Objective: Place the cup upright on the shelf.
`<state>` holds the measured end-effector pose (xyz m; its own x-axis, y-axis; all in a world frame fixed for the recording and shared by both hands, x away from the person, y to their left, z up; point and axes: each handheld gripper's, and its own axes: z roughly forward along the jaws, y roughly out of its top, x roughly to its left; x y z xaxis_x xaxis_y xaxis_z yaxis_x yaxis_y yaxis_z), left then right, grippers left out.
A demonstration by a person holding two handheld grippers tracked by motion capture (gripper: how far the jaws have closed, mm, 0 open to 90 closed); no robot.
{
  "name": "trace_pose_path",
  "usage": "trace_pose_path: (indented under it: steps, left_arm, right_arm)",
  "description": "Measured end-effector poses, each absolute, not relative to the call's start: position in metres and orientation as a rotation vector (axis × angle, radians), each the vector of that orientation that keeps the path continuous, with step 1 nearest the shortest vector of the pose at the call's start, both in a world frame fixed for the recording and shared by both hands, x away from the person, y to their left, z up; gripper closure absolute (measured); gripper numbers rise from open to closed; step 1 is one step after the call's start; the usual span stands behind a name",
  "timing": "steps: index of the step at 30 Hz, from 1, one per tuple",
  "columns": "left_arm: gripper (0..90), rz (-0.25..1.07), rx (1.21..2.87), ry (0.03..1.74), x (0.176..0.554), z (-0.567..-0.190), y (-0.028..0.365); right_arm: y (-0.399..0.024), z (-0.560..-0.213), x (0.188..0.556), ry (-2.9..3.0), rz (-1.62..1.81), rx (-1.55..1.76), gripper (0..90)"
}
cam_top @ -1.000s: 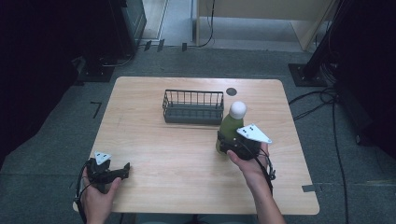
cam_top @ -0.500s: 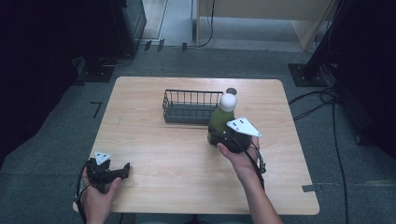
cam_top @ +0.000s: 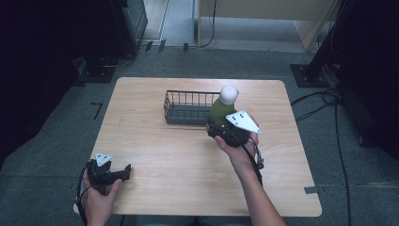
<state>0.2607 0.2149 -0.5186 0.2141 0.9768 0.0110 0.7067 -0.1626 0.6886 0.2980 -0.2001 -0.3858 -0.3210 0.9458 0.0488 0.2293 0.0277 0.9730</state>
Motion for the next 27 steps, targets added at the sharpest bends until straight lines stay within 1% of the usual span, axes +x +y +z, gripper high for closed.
trace_pose_path:
  steps: [18, 27]
  left_arm:
    - [0.1, 0.632, 1.941, 1.552, 0.261, -0.518, 0.215]
    - [0.1, 0.632, 1.942, 1.552, 0.261, -0.518, 0.215]
  right_arm:
    - [-0.191, -0.351, 0.332, 1.542, 1.342, 1.200, 20.3]
    - [-0.188, -0.343, 0.350, 1.522, 1.320, 1.189, 20.3]
